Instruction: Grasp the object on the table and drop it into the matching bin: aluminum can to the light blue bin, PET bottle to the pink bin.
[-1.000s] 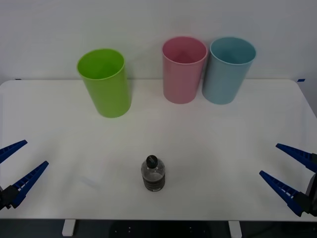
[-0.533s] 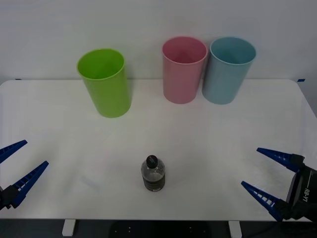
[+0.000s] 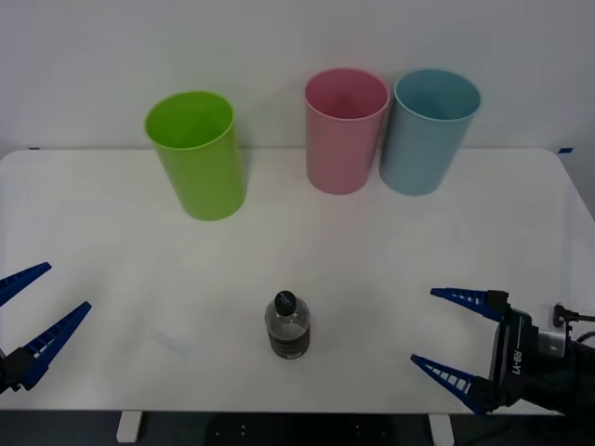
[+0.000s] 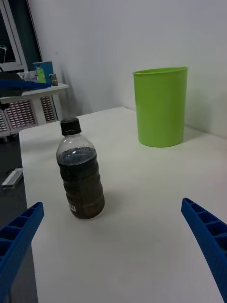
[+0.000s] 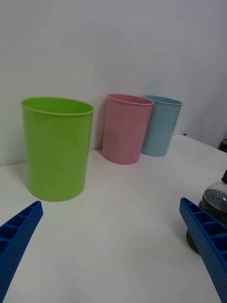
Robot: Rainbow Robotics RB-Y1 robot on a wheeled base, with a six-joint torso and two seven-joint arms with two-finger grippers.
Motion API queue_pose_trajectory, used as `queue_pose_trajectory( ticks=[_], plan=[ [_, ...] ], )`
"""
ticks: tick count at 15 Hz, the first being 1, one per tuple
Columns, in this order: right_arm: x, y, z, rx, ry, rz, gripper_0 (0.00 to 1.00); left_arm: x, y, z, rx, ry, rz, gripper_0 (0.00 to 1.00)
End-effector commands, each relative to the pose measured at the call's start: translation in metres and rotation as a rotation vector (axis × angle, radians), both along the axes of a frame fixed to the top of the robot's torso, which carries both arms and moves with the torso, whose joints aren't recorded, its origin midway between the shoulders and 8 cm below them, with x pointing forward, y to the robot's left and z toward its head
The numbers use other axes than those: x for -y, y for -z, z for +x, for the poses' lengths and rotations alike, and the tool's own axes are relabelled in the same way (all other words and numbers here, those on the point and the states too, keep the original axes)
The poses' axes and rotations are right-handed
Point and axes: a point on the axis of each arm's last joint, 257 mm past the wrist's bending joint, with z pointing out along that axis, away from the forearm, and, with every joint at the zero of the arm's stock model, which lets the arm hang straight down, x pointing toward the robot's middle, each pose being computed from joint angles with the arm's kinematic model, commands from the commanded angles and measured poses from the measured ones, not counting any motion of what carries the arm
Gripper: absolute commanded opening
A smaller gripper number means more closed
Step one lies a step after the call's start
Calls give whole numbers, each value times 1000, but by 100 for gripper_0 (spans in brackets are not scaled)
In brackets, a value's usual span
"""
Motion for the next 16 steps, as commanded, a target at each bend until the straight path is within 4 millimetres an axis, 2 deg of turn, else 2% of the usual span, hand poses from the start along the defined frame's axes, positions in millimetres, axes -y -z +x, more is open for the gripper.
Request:
queue_pose_trajectory(
  ticks=[1, 10, 13, 16],
  plan=[
    [-20, 13, 7, -18, -25, 0, 100, 0, 0, 0, 0, 0, 0, 100],
    [-87, 42, 21, 17, -61, -82, 100, 0, 0, 0, 0, 0, 0, 100],
    [-105, 51, 26, 75, -53, -128, 100, 0, 0, 0, 0, 0, 0, 100],
    [-126, 55, 28, 80, -58, -135, 100, 0, 0, 0, 0, 0, 0, 100]
  ],
)
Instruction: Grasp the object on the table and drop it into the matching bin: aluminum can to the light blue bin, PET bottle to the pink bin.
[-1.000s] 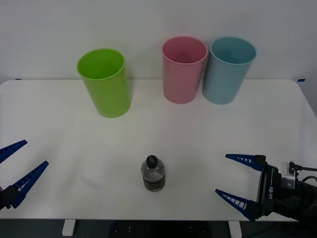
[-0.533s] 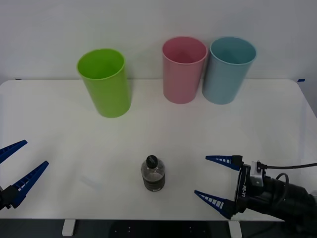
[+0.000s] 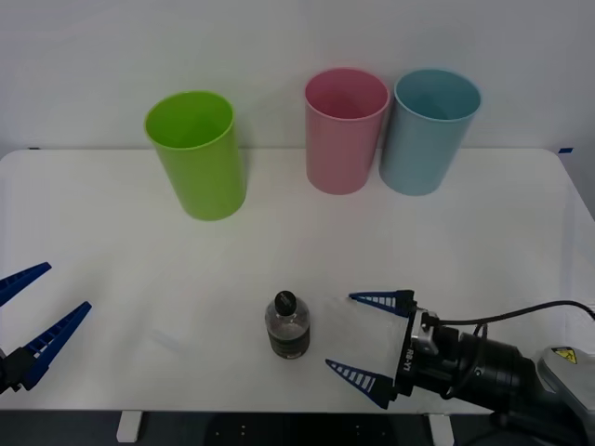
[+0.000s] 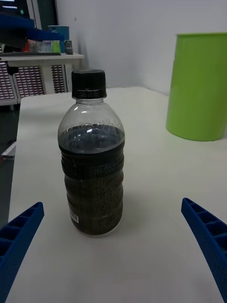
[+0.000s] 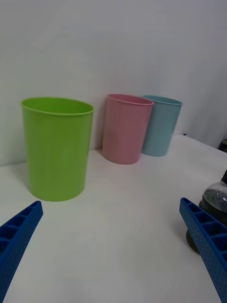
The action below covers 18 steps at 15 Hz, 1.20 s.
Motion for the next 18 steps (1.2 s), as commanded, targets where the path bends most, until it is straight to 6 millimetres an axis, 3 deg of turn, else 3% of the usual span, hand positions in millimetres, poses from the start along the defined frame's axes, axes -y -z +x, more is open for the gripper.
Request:
queue_pose_trajectory(
  ticks=[1, 5, 18],
  plan=[
    [-19, 2, 5, 15, 0, -9, 100, 0, 0, 0, 0, 0, 0, 100],
    [-45, 8, 11, 17, 23, -20, 100, 0, 0, 0, 0, 0, 0, 100],
    [-91, 28, 33, -3, 42, -60, 100, 0, 0, 0, 0, 0, 0, 100]
  ],
)
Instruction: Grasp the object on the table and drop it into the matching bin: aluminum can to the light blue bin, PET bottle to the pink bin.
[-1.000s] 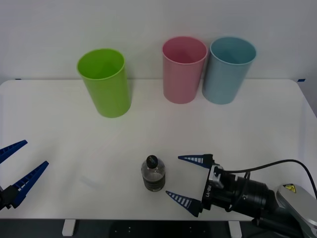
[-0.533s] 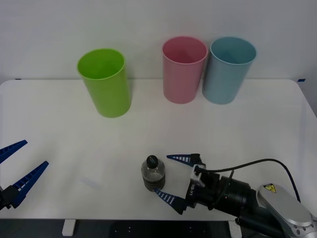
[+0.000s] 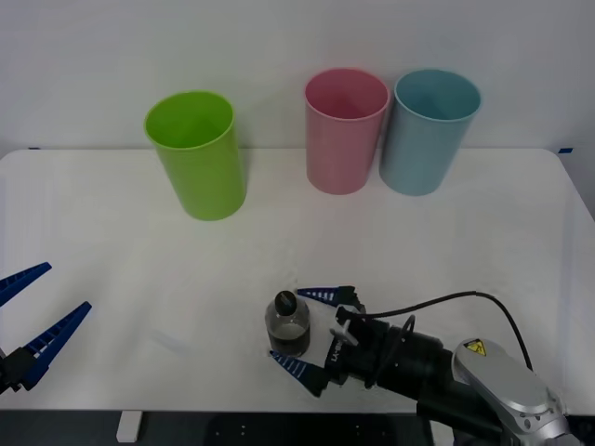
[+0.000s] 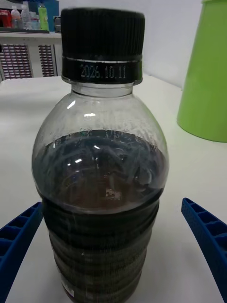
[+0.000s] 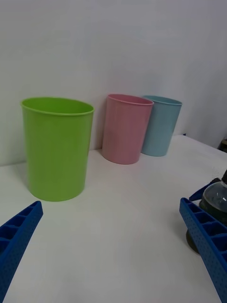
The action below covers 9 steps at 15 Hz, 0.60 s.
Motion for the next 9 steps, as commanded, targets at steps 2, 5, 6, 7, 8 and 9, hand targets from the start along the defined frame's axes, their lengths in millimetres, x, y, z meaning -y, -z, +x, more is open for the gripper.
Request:
queue_pose_trajectory(
  ticks=[2, 5, 6, 7, 8, 9],
  plan=[
    [-5, 2, 7, -1, 7, 1, 100, 0, 0, 0, 0, 0, 0, 100],
    [-5, 2, 7, -1, 8, 0, 100, 0, 0, 0, 0, 0, 0, 100],
    [-5, 2, 8, -1, 10, 0, 100, 0, 0, 0, 0, 0, 0, 100],
    [-6, 2, 7, -2, 8, 0, 100, 0, 0, 0, 0, 0, 0, 100],
    [-6, 2, 6, -4, 4, 1, 19, 0, 0, 0, 0, 0, 0, 100],
    [-6, 2, 6, -2, 4, 2, 0, 0, 0, 0, 0, 0, 0, 100]
  ],
)
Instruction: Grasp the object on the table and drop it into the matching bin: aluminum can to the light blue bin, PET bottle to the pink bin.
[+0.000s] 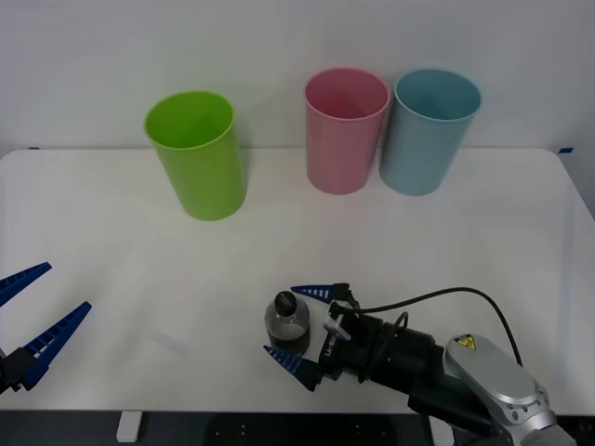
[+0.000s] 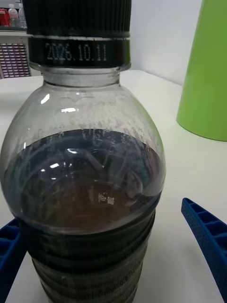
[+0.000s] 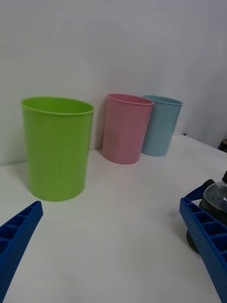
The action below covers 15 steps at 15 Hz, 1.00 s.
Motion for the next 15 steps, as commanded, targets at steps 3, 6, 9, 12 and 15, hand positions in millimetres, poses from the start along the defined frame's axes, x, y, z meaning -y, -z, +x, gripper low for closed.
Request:
queue_pose_trajectory(
  ticks=[3, 6, 9, 12, 15],
  plan=[
    [-2, -2, 0, -2, 3, 7, 0, 0, 0, 0, 0, 0, 0, 100],
    [-2, -2, 1, -4, 4, 8, 0, 0, 0, 0, 0, 0, 0, 100],
    [-2, -3, 2, -2, 10, 9, 0, 0, 0, 0, 0, 0, 0, 100],
    [-1, -7, 5, -4, 19, 22, 0, 0, 0, 0, 0, 0, 0, 100],
    [9, -14, 14, 5, 48, 32, 0, 0, 0, 0, 0, 0, 0, 100]
  ],
)
